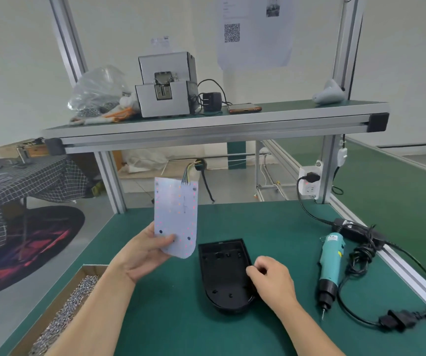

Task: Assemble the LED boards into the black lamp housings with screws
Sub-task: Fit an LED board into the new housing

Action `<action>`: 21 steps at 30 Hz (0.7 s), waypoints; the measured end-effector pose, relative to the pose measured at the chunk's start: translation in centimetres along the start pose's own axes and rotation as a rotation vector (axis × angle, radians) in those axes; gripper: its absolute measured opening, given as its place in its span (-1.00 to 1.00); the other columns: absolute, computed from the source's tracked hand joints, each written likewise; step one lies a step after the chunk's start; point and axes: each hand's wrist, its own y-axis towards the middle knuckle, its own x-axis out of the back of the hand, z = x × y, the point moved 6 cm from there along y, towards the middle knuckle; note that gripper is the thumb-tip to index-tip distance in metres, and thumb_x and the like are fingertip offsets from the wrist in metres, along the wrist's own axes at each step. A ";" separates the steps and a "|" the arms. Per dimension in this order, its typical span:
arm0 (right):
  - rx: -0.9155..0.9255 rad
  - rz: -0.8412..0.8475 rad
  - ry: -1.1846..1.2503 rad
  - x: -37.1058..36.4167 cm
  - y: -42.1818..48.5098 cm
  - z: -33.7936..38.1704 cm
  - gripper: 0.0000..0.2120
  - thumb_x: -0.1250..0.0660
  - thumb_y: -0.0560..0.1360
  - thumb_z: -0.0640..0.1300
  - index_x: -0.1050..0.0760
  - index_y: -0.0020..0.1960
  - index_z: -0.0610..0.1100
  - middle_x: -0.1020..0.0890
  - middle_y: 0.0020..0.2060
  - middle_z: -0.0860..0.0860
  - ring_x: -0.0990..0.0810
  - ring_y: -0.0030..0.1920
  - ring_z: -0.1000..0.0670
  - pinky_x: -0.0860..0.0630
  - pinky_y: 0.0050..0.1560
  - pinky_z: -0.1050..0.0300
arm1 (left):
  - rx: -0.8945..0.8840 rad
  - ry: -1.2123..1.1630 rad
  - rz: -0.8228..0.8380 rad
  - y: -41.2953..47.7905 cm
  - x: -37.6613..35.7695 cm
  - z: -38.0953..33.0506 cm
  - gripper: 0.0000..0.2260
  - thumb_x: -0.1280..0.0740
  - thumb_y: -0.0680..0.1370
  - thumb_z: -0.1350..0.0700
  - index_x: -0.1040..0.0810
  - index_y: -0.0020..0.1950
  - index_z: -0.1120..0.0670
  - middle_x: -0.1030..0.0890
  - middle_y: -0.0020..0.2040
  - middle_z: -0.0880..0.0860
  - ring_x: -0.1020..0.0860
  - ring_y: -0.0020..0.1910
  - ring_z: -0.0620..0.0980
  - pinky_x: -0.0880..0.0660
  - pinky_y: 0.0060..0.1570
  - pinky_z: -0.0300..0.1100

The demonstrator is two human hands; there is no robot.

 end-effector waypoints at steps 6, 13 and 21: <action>0.066 0.133 -0.081 -0.2 -1.2 0.8 -0.62 -0.39 0.46 -0.07 -0.25 -0.40 -0.05 -0.42 -0.30 0.04 -0.41 -0.25 0.00 -0.34 -0.18 0.05 | -0.092 0.084 0.025 -5.6 -2.4 -0.7 -0.70 -0.21 0.45 0.47 -0.59 0.03 0.18 -0.69 0.01 0.17 -0.67 -0.02 0.14 -0.59 0.07 0.02; 0.112 0.136 0.012 0.2 -4.5 0.2 -0.60 -0.38 0.45 -0.18 -0.17 -0.38 -0.09 -0.37 -0.29 0.05 -0.31 -0.31 0.03 -0.24 -0.27 0.12 | -0.097 -0.214 0.161 -9.8 -4.1 -0.2 -0.60 -0.37 0.44 0.50 -0.55 0.24 0.26 -0.64 0.19 0.28 -0.62 0.19 0.27 -0.54 0.22 0.17; 0.178 0.013 0.017 1.0 -5.9 2.5 -0.48 -0.46 0.46 0.17 -0.33 0.32 0.09 -0.32 0.16 0.19 -0.50 -0.07 0.18 -0.42 -0.05 0.20 | -0.030 -0.532 0.281 -12.0 -5.3 3.2 -0.57 0.08 0.64 0.49 -0.29 0.49 0.37 -0.36 0.44 0.45 -0.34 0.46 0.40 -0.19 0.48 0.29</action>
